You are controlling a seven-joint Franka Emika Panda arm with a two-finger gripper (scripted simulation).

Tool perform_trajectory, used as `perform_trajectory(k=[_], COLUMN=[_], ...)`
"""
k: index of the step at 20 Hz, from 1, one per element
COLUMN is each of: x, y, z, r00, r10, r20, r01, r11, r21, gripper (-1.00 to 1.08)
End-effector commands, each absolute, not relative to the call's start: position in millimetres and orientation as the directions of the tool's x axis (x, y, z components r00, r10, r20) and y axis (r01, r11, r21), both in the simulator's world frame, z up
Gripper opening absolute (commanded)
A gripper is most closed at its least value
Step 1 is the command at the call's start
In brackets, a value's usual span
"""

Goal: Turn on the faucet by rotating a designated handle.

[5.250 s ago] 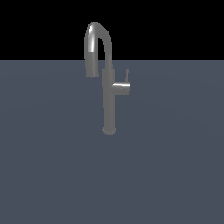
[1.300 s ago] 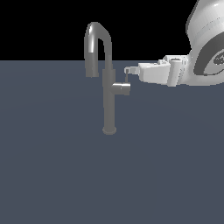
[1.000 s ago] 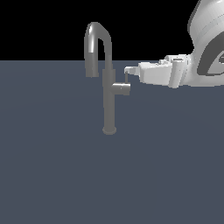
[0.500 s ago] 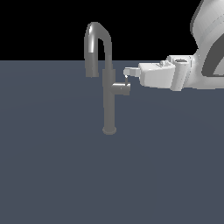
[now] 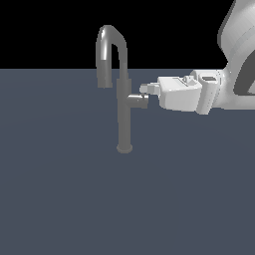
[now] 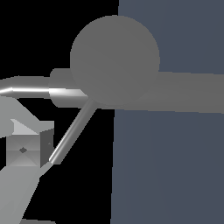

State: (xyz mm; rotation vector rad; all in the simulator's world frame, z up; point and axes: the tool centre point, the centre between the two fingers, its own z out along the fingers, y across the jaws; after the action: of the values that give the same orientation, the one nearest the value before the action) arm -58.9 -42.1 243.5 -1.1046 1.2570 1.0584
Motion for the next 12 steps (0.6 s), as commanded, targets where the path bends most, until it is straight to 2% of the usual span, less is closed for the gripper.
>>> perform_trajectory(k=[1,3,4,12], x=[-71.8,-75.1,-65.6,-74.1], y=[-39.6,-39.0,-41.0,-39.2], z=[218.0,212.5,232.4,182.6], r00=[0.004,0.001,0.037,0.003], r10=[-0.001,0.0,-0.003,0.0], r20=[-1.0,-1.0,-0.999,-1.0], r01=[-0.986,-0.986,-0.986,-0.986], r11=[0.165,0.165,0.165,0.165], r21=[-0.004,-0.001,-0.037,-0.003], gripper=[-1.0,-1.0,-1.0,-1.0])
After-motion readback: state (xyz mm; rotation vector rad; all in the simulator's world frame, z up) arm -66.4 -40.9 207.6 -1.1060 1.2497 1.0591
